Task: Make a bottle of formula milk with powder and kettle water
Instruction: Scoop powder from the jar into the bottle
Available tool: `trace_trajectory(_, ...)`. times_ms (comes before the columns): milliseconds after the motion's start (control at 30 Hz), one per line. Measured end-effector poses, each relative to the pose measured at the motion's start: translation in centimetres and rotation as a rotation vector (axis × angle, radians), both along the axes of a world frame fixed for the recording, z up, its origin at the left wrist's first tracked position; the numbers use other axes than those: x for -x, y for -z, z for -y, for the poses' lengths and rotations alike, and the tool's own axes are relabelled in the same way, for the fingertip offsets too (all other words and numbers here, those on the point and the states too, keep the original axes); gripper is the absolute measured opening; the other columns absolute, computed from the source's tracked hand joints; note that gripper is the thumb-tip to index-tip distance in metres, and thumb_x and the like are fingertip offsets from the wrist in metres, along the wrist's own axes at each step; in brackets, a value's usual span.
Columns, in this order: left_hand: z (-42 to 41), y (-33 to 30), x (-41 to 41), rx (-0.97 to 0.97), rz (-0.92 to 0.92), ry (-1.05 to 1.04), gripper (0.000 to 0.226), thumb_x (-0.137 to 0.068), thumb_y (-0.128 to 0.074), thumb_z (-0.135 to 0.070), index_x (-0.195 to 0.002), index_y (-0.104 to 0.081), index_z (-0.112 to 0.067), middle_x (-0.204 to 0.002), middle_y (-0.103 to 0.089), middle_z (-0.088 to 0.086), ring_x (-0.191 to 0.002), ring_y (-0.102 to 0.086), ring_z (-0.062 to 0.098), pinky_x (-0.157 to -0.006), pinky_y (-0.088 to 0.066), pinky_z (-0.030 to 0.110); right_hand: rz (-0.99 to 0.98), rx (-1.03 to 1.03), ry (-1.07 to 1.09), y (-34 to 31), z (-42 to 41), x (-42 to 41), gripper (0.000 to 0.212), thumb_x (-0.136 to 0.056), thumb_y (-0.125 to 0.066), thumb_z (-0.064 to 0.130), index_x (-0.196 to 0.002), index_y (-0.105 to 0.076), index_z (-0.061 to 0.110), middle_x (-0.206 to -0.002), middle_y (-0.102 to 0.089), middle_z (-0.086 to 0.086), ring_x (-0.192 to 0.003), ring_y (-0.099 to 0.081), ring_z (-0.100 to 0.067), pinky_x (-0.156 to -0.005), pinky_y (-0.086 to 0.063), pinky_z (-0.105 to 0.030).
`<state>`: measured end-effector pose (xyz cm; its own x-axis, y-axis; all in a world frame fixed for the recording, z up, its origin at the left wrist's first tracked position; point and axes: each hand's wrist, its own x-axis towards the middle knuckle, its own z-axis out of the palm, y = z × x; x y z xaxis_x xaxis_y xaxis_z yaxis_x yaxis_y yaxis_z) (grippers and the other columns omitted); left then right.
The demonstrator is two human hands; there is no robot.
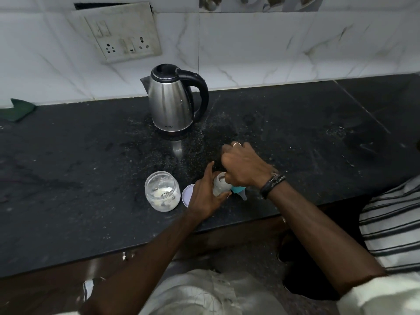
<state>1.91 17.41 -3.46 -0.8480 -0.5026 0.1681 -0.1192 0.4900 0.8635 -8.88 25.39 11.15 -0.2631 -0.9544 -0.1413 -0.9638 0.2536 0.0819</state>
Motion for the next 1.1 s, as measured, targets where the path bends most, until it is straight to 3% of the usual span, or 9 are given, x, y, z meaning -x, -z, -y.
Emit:
trace_trajectory(200, 0.2, -0.2, 0.0, -0.003, -0.005, 0.006, 0.092, -0.074, -0.079, -0.036, -0.149, -0.033, -0.009, -0.126, -0.067, 0.002, -0.11, -0.066, 0.014, -0.09, -0.054, 0.038, 0.05, 0.017, 0.008, -0.3, 0.9, -0.3, 0.025, -0.079, -0.064, 0.024, -0.072, -0.043, 0.014, -0.098, -0.048, -0.001, -0.096, -0.05, -0.025, -0.08, -0.043, -0.043)
trace_trajectory(300, 0.2, -0.1, 0.1, -0.032, -0.006, 0.002, 0.088, -0.076, -0.082, -0.03, -0.148, -0.035, -0.01, -0.128, -0.066, 0.003, -0.108, -0.063, 0.004, -0.091, -0.054, 0.028, 0.111, 0.008, 0.018, -0.3, 1.0, -0.2, 0.031, -0.077, -0.067, 0.025, -0.064, -0.04, 0.014, -0.102, -0.053, -0.003, -0.096, -0.05, -0.025, -0.078, -0.043, -0.041)
trace_trajectory(400, 0.2, 0.0, 0.0, -0.032, -0.007, 0.001, 0.089, -0.076, -0.081, -0.031, -0.149, -0.034, -0.011, -0.128, -0.066, 0.001, -0.111, -0.065, 0.011, -0.091, -0.054, 0.033, 0.092, 0.004, 0.053, -0.4, 1.1, -0.6, 0.031, -0.077, -0.068, 0.026, -0.069, -0.04, 0.016, -0.101, -0.053, -0.004, -0.097, -0.05, -0.025, -0.081, -0.044, -0.044)
trace_trajectory(533, 0.1, -0.5, 0.0, -0.058, -0.027, -0.006, 0.079, -0.075, -0.085, -0.021, -0.141, -0.043, -0.007, -0.12, -0.068, 0.0, -0.103, -0.066, 0.01, -0.081, -0.049, 0.012, 0.336, -0.011, 0.115, -0.9, 1.2, -0.7, 0.033, -0.068, -0.074, 0.02, -0.053, -0.044, 0.019, -0.091, -0.065, -0.009, -0.091, -0.06, -0.028, -0.078, -0.053, -0.047)
trace_trajectory(633, 0.1, -0.4, 0.0, -0.034, -0.038, 0.01, 0.079, -0.075, -0.083, -0.03, -0.141, -0.043, -0.008, -0.12, -0.069, 0.001, -0.103, -0.067, 0.011, -0.082, -0.054, 0.023, 0.339, -0.029, 0.169, -0.9, 1.3, -0.3, 0.036, -0.068, -0.072, 0.017, -0.051, -0.041, 0.017, -0.079, -0.061, -0.01, -0.084, -0.059, -0.031, -0.075, -0.054, -0.048)
trace_trajectory(700, 0.2, -0.2, 0.0, -0.04, -0.033, 0.001, 0.079, -0.074, -0.085, -0.027, -0.14, -0.045, -0.007, -0.117, -0.071, 0.003, -0.1, -0.068, 0.013, -0.079, -0.052, 0.015, 0.449, -0.022, 0.169, -0.7, 1.3, -0.1, 0.035, -0.066, -0.074, 0.013, -0.046, -0.045, 0.017, -0.067, -0.062, -0.012, -0.084, -0.064, -0.034, -0.072, -0.056, -0.05)
trace_trajectory(867, 0.1, -0.1, 0.1, -0.025, -0.042, -0.018, 0.083, -0.074, -0.083, -0.032, -0.142, -0.042, -0.008, -0.12, -0.069, 0.002, -0.105, -0.068, 0.014, -0.085, -0.056, 0.032, 0.401, -0.034, 0.217, -0.9, 1.0, -0.1, 0.019, -0.071, -0.074, 0.016, -0.066, -0.059, 0.004, -0.081, -0.061, -0.01, -0.092, -0.06, -0.029, -0.074, -0.054, -0.045)
trace_trajectory(1033, 0.1, 0.0, 0.1, -0.009, -0.037, -0.013, 0.085, -0.074, -0.083, -0.033, -0.143, -0.041, -0.005, -0.12, -0.07, 0.002, -0.104, -0.068, 0.014, -0.084, -0.055, 0.028, 0.372, -0.011, 0.224, -1.1, 1.0, 0.1, 0.028, -0.071, -0.075, 0.021, -0.06, -0.051, 0.011, -0.089, -0.061, -0.009, -0.092, -0.057, -0.026, -0.081, -0.052, -0.046)
trace_trajectory(1100, 0.2, 0.0, 0.1, -0.013, -0.031, -0.014, 0.082, -0.074, -0.085, -0.029, -0.141, -0.044, -0.006, -0.118, -0.071, 0.003, -0.102, -0.068, 0.013, -0.082, -0.053, 0.022, 0.417, -0.011, 0.223, -0.8, 0.9, 0.3, 0.023, -0.072, -0.075, 0.018, -0.064, -0.059, 0.003, -0.082, -0.064, -0.011, -0.09, -0.06, -0.026, -0.087, -0.051, -0.031)
